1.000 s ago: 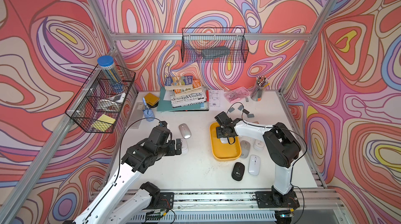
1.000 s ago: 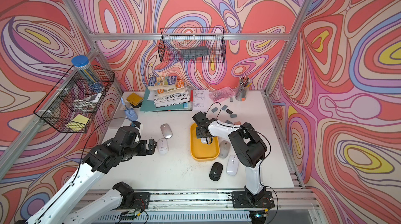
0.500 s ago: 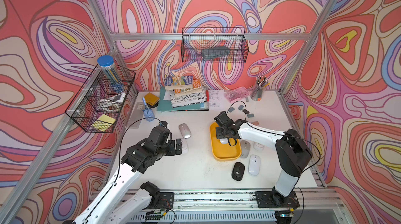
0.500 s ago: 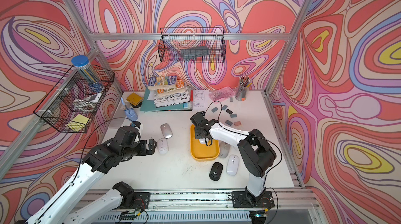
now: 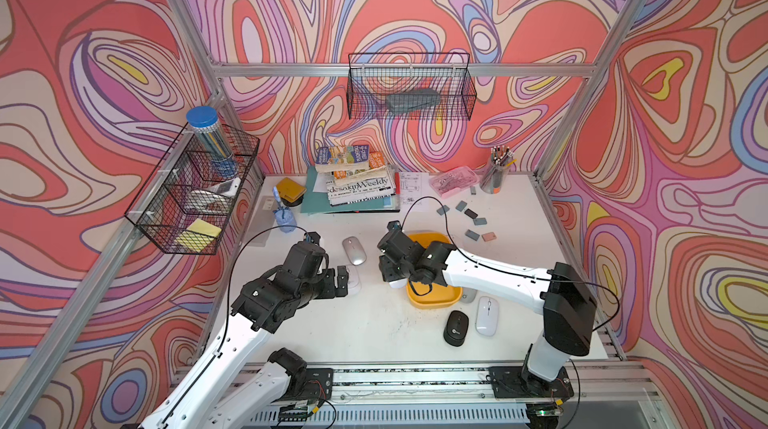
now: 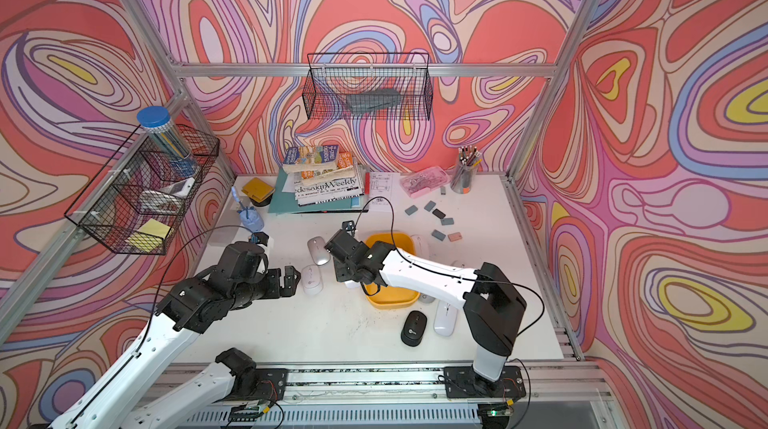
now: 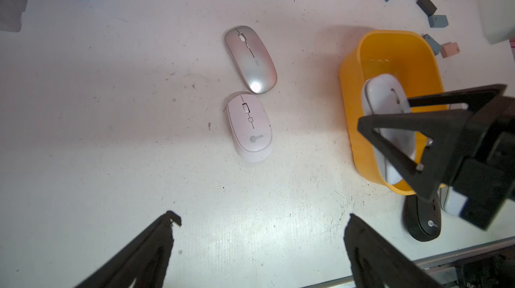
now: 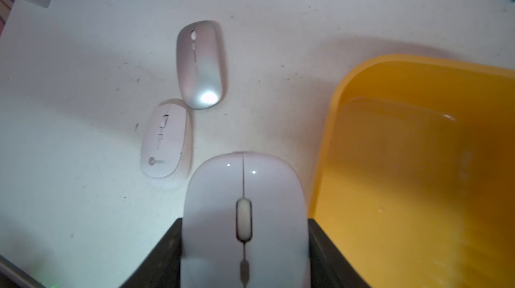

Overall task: Take out the mouse from the storage box
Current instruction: Place the mouse at the center of the board.

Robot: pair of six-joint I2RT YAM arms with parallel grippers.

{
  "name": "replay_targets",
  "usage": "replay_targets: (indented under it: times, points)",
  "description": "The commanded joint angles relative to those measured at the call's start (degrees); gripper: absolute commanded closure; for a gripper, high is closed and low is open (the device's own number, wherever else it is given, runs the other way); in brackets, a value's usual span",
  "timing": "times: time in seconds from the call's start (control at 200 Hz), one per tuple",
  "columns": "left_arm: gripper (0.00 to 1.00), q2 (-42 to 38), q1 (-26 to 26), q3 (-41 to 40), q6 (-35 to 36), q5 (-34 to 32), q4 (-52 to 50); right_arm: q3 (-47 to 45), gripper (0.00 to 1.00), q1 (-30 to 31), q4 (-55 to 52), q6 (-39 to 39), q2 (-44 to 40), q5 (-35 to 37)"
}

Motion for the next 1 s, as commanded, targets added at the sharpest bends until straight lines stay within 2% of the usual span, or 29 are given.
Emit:
replay_targets:
  times: [0.0, 0.165, 0.371, 0.541, 0.776, 0.876, 0.997]
  points:
    - [0.01, -0.7, 0.0, -0.6, 0.4, -0.1, -0.4, 1.7, 0.47, 2.5, 0.3, 3.6, 5.0, -0.7]
    - [0.01, -0.6, 0.0, -0.5, 0.6, 0.4, -0.2, 3.2, 0.47, 4.3, 0.6, 7.4, 11.9, -0.3]
    - [0.01, -1.1, 0.0, -0.8, 0.4, 0.6, 0.0, 2.8, 0.48, 4.7, 0.7, 10.6, 15.8, 1.3]
    - [0.01, -0.7, 0.0, -0.7, 0.5, 0.8, -0.2, 2.3, 0.41, 4.8, 0.2, 11.9, 17.9, 1.6]
    - [0.01, -0.1, 0.0, -0.4, 0.3, -1.0, -0.7, 3.0, 0.23, 5.2, -1.8, 10.8, 17.5, 2.4]
    - [0.01, -0.3, 0.0, -0.4, 0.2, -1.3, -0.5, 3.2, 0.21, 5.6, -2.1, 10.0, 16.0, 3.2]
    - [0.01, -1.3, 0.0, -0.2, 0.0, -2.9, 0.2, 2.5, 0.21, 7.4, -0.9, 8.0, 10.4, 4.7]
